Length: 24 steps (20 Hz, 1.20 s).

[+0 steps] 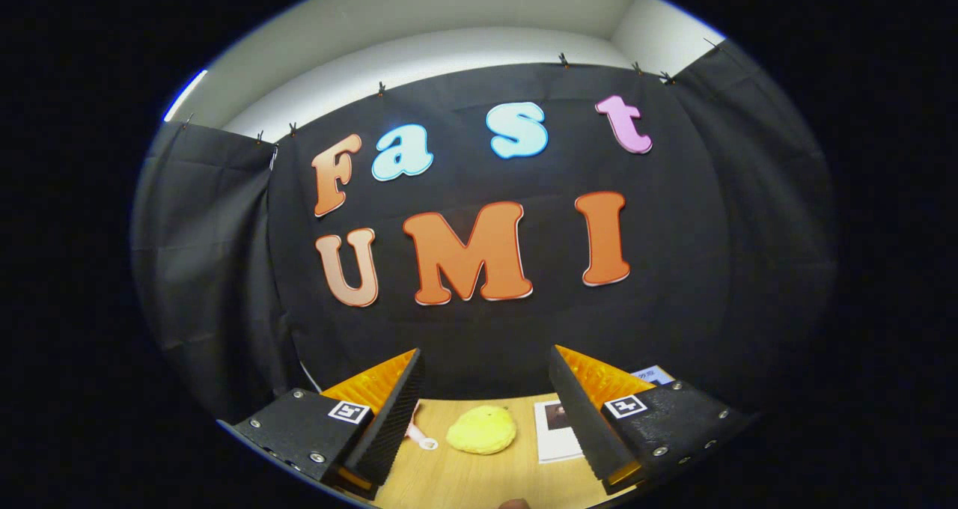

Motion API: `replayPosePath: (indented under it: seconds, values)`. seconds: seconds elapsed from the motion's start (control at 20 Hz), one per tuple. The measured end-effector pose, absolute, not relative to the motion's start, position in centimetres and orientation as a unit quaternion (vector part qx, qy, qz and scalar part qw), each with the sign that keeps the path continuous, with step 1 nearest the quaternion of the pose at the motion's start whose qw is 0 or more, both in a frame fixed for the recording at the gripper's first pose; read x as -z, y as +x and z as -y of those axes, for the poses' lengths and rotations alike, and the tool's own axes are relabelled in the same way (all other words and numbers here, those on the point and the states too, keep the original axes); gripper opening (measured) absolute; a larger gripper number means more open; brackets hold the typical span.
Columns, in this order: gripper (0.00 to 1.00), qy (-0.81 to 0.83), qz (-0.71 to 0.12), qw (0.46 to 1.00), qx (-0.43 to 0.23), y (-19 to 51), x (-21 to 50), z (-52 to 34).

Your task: Open the storage box then place both shoes into the box .Put the left shoe in first, then the right shoe, with the right side of both shoes facing outward in a uniform manner.

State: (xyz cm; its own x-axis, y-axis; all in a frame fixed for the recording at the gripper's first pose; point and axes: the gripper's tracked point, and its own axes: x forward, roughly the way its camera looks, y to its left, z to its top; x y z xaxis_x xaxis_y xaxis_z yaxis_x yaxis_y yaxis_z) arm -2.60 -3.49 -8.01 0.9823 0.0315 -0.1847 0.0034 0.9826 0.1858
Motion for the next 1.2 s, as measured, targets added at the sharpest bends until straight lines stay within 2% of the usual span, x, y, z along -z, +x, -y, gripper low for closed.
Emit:
replayPosePath:
  seconds: [0.55,1.2]
  values:
    - [0.98,0.064,0.002,0.998,-0.009,-3.1,3.9,4.6]
    - [0.98,0.067,0.007,0.997,-0.022,-2.6,3.2,2.9]
